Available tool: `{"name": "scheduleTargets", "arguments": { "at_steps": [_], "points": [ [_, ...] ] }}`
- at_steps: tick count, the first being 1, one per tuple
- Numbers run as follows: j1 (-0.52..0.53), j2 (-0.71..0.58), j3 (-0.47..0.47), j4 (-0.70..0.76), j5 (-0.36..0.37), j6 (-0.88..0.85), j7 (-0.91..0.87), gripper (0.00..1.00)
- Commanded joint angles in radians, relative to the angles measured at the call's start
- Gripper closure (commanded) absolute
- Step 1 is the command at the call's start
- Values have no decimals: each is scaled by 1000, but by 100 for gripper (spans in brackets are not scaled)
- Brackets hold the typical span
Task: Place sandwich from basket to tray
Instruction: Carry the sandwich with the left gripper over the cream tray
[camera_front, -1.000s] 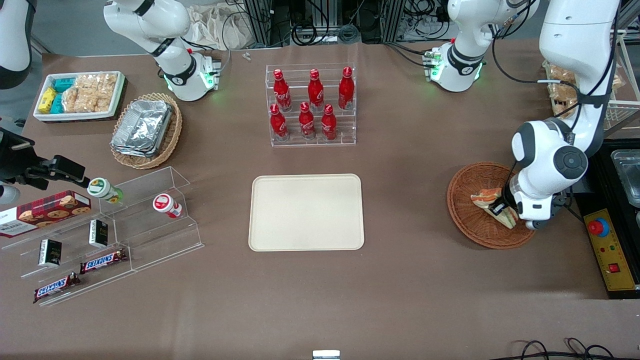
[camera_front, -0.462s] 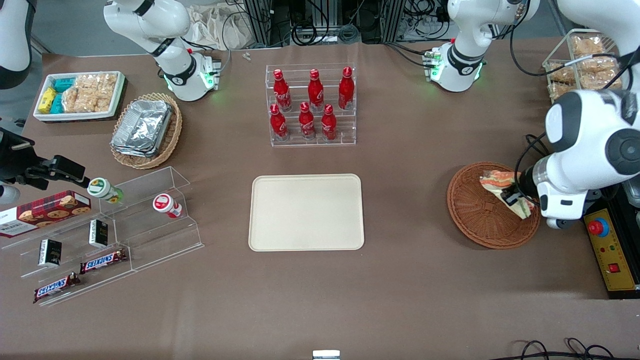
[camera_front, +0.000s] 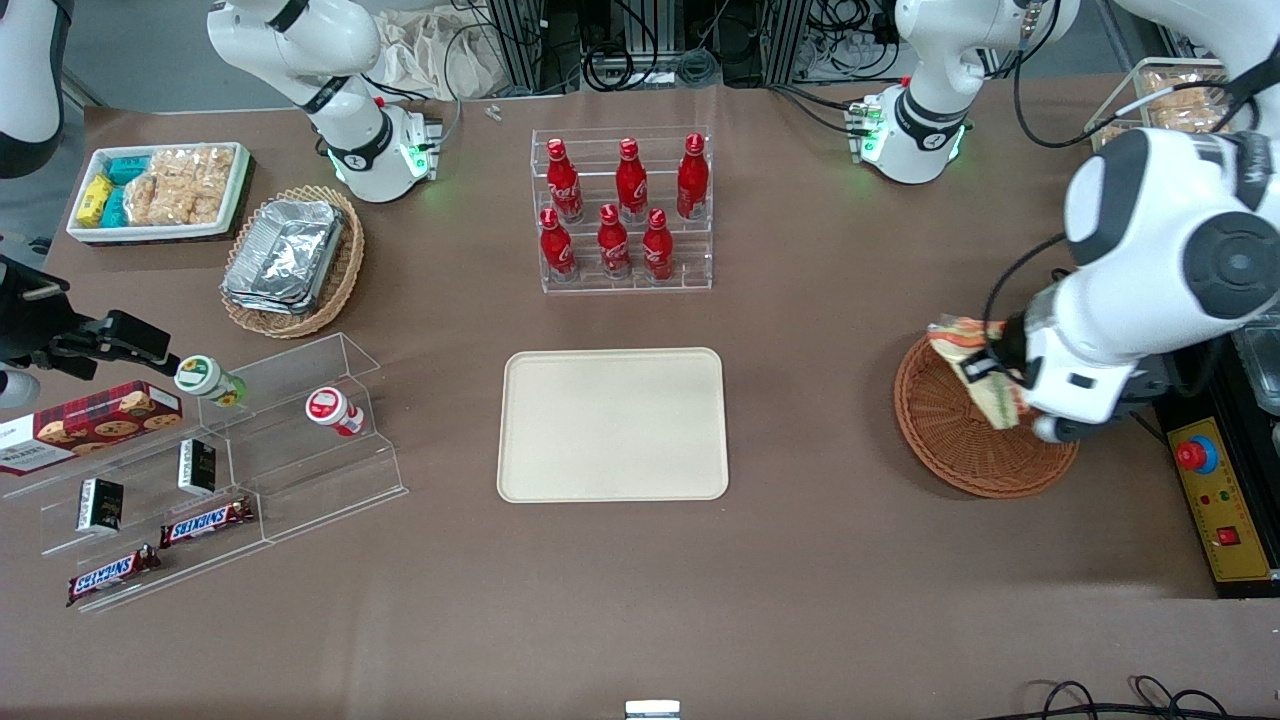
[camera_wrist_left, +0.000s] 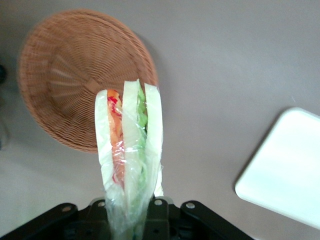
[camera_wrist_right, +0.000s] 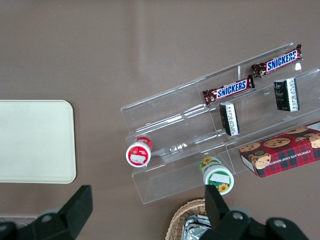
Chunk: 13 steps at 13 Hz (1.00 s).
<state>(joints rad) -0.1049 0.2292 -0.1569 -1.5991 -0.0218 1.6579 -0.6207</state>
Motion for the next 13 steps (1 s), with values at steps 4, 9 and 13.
{"name": "scheduleTargets", "arguments": {
  "at_steps": [4, 9, 13],
  "points": [
    [-168, 139, -107, 47, -4, 89, 15, 89],
    [-295, 356, -107, 99, 26, 276, 21, 89],
    [-355, 475, -105, 119, 131, 452, 10, 90]
  ]
}}
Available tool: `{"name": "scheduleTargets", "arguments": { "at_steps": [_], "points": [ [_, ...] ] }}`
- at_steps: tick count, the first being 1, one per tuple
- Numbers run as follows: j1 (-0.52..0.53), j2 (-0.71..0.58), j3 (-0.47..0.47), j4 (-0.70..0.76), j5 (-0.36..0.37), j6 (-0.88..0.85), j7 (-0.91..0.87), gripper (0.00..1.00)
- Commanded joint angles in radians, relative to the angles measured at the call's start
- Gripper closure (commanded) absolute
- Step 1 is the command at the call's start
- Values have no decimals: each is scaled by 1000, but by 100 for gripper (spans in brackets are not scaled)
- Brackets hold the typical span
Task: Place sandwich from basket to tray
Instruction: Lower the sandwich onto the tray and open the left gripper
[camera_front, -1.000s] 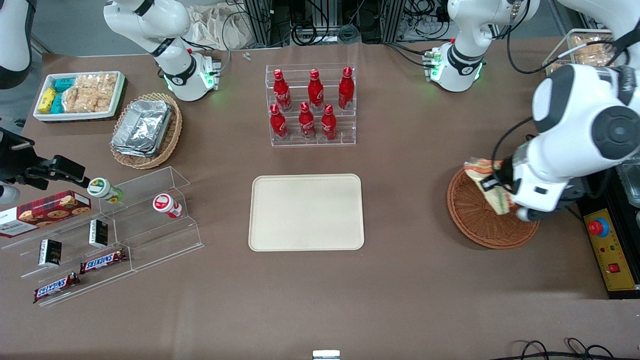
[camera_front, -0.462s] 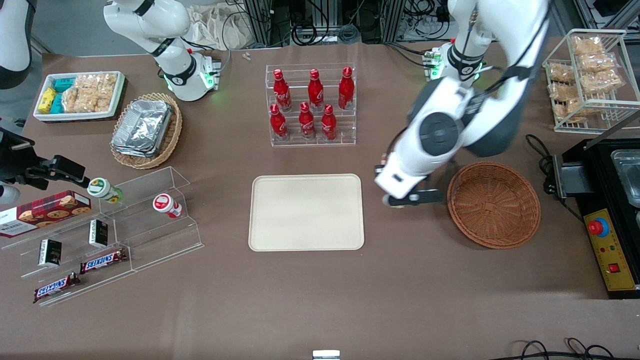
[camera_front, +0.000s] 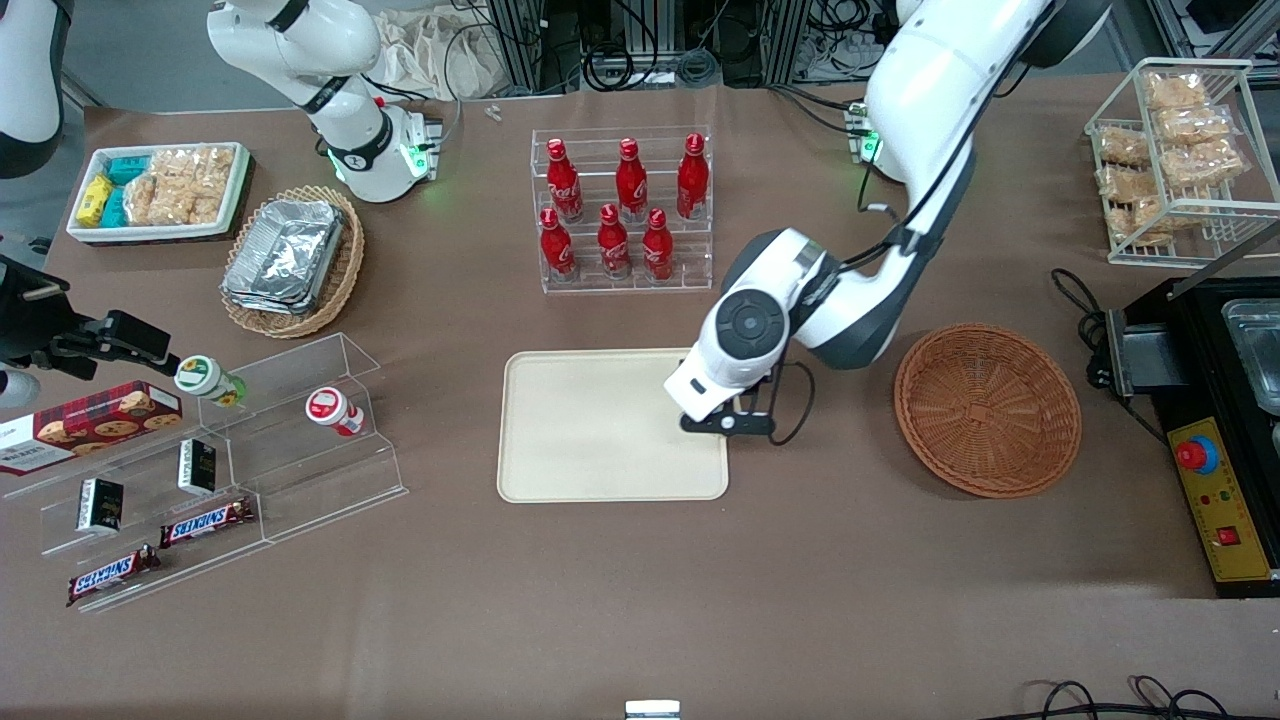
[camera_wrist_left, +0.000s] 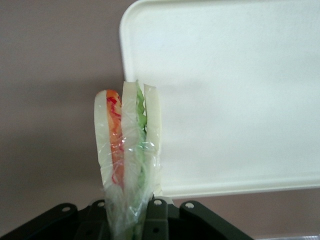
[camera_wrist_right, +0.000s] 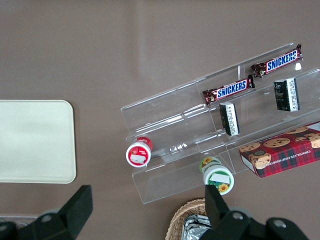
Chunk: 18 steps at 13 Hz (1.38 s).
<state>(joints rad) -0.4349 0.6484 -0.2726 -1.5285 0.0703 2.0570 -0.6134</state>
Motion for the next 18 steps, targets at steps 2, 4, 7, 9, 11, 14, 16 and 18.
{"name": "scheduleTargets", "arguments": {
  "at_steps": [2, 4, 7, 9, 11, 14, 16, 18],
  "points": [
    [-42, 106, 10, 53, 39, 115, -3, 85],
    [-48, 126, 13, 53, 40, 150, -29, 75],
    [-45, 123, 15, 50, 42, 152, -69, 0],
    [-35, 82, 15, 44, 34, 105, -161, 0],
    [1, 18, 13, 44, 25, -18, -177, 0],
    [83, -97, 12, 28, 22, -223, -143, 0],
    [149, -173, 13, 8, 23, -323, -9, 0],
    [229, -234, 15, -22, 37, -368, 134, 0]
  ]
}}
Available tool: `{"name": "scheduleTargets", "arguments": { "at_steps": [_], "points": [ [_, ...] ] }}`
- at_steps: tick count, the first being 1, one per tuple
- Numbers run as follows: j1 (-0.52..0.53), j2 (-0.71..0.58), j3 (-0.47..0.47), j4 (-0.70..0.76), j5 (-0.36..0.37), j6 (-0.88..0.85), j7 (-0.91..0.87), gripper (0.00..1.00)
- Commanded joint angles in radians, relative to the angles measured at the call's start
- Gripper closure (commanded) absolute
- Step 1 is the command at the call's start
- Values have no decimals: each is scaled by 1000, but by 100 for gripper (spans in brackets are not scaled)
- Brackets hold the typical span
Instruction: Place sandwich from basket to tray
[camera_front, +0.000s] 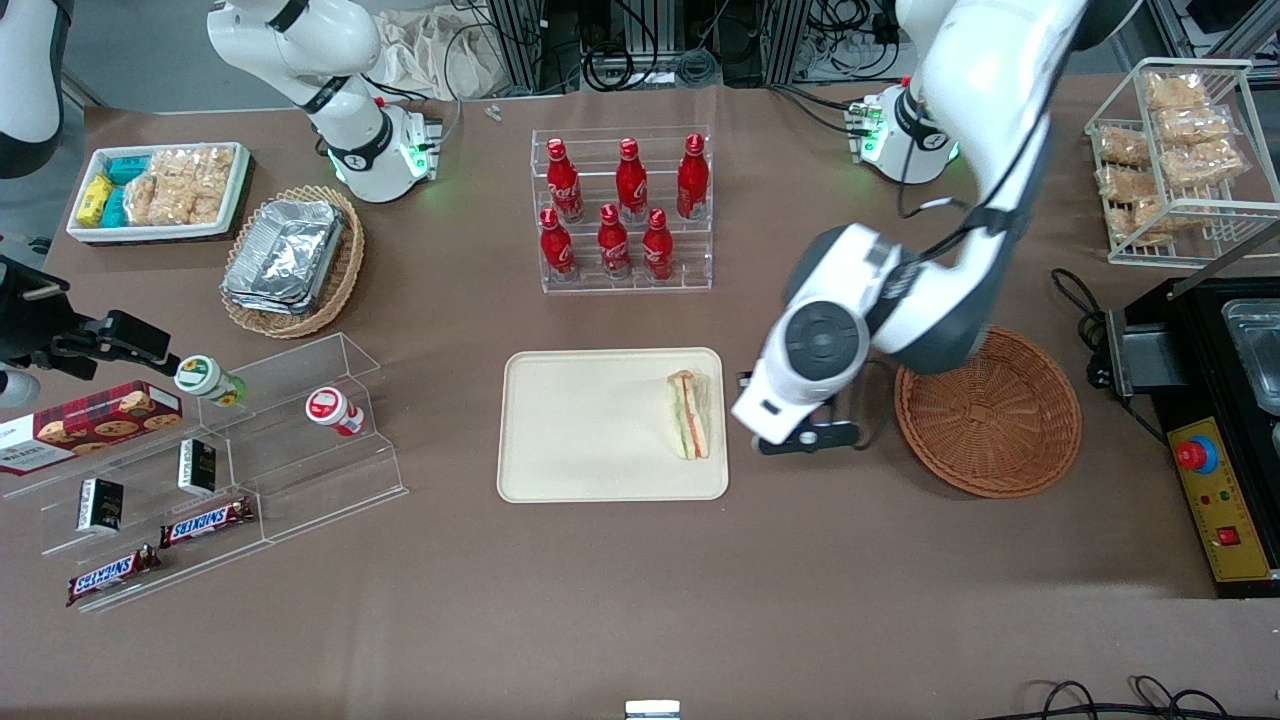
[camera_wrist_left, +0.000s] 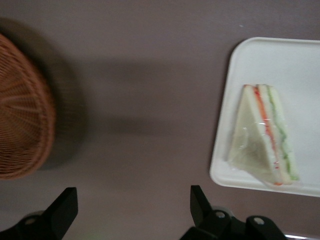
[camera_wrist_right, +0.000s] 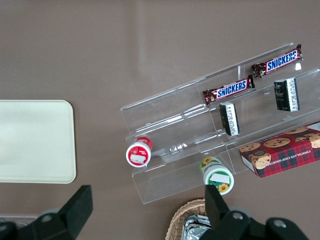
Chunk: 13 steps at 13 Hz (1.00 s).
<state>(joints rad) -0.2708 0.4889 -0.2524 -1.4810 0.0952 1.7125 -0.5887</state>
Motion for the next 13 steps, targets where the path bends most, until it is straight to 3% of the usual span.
{"name": "scheduleTargets", "arguments": {
  "at_steps": [1, 3, 6, 13],
  "points": [
    [106, -108, -5, -85, 17, -40, 177, 0],
    [194, -195, -4, -146, 20, -47, 271, 0],
    [268, -278, -2, -185, 99, -51, 372, 0],
    [413, -306, 1, -75, 83, -174, 374, 0]
  ]
}}
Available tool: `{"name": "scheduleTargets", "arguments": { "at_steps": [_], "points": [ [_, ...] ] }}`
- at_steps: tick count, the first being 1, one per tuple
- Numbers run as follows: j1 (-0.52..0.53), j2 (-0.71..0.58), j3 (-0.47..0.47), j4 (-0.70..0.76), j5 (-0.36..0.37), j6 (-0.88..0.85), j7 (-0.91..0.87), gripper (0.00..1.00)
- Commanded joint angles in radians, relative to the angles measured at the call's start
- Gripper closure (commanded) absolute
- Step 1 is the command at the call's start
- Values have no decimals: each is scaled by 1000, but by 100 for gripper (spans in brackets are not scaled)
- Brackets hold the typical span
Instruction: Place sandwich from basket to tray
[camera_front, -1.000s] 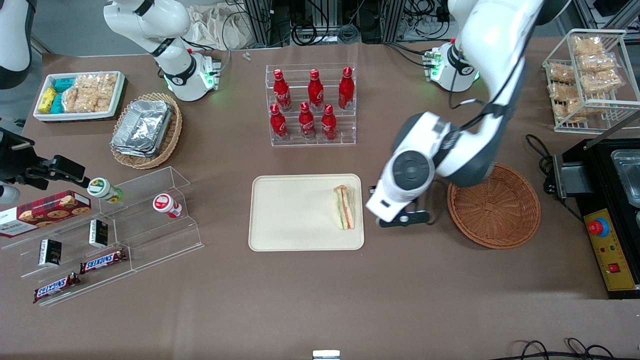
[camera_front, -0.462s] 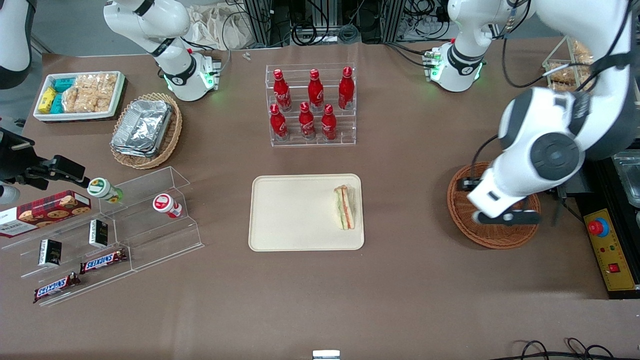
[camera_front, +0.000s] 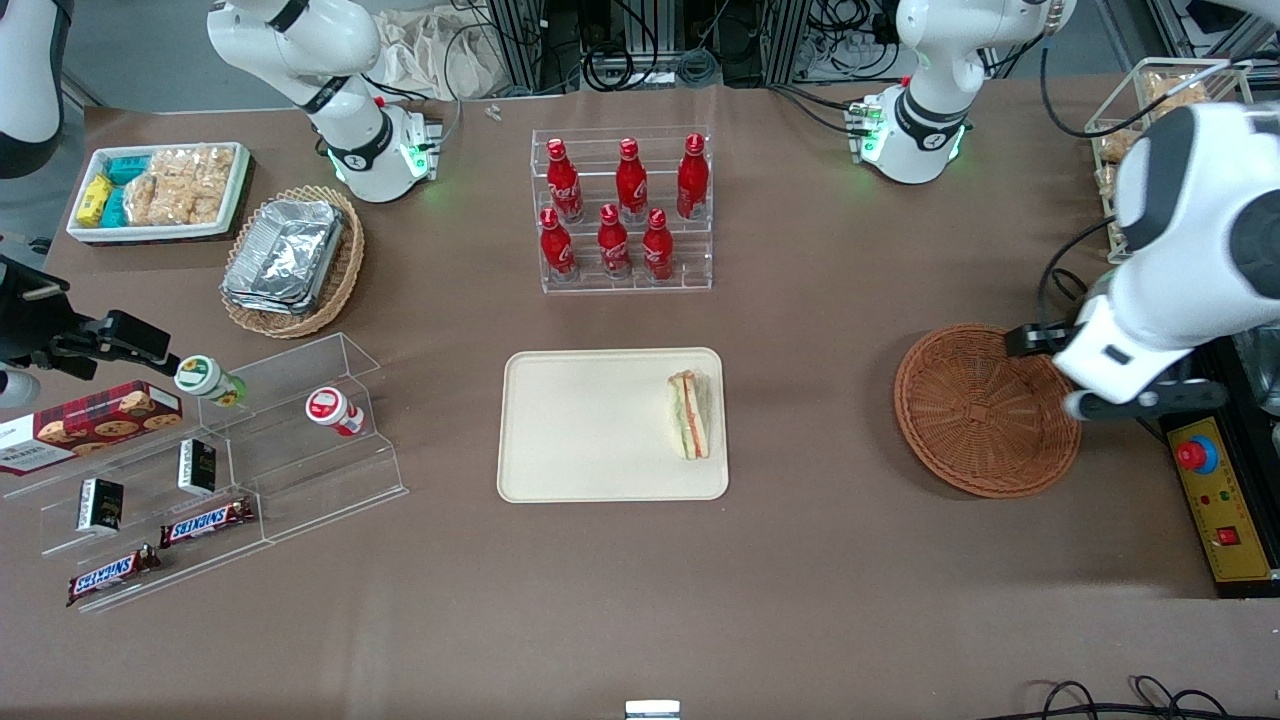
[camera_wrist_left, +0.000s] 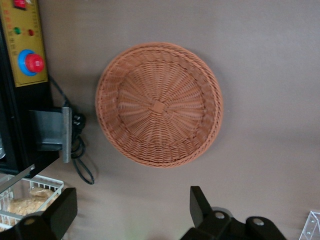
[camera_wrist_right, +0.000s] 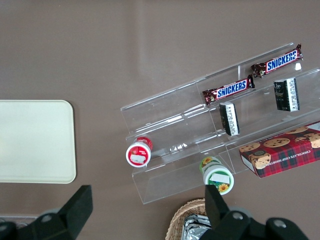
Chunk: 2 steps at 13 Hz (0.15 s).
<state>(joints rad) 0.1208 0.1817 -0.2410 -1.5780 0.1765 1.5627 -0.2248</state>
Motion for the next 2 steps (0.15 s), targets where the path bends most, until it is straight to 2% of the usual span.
{"name": "scheduleTargets", "arguments": {
  "at_steps": [1, 2],
  "points": [
    [25, 2, -12, 23, 1, -23, 13, 0],
    [25, 4, -12, 20, 0, -23, 12, 0]
  ]
}}
